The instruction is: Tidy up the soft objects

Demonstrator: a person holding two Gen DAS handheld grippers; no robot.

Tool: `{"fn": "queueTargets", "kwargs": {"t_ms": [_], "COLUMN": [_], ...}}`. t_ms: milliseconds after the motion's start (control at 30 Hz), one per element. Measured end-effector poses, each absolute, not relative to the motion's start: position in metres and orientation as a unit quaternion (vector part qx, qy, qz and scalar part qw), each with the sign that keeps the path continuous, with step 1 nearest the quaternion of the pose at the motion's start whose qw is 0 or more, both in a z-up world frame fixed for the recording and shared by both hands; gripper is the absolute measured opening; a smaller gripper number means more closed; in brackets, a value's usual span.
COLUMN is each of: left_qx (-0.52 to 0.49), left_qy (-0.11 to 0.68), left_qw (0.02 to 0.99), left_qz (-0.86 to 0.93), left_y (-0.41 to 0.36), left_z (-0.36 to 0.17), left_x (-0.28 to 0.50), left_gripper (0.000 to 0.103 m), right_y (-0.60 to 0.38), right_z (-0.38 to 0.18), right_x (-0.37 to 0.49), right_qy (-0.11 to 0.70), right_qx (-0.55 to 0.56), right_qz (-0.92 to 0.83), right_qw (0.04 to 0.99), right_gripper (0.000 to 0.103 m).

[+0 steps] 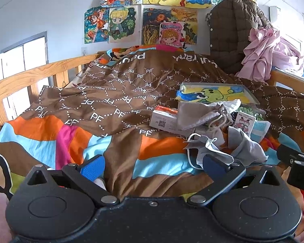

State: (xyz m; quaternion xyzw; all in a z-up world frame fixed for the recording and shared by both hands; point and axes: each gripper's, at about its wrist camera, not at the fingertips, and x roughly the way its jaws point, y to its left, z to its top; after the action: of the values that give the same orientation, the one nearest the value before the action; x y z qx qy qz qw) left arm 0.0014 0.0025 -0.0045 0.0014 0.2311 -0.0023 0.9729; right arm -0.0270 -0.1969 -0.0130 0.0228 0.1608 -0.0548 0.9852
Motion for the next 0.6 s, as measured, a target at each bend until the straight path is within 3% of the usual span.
{"fn": "queueTargets", "kwargs": {"t_ms": [600], "left_qx": [-0.001], "left_qy": [0.235], "left_qw": [0.972], "left_qz": [0.0], "left_y": [0.0038], "left_z": [-0.0034], "left_x": [0.0], "left_gripper": [0.102], "right_y": [-0.1975], "right_z": [-0.0112], "right_x": [-0.0289], "right_qy": [0.16], "right_qx": [0.026], "right_qz": [-0.057], "right_qw": [0.985], "right_gripper": [0.103]}}
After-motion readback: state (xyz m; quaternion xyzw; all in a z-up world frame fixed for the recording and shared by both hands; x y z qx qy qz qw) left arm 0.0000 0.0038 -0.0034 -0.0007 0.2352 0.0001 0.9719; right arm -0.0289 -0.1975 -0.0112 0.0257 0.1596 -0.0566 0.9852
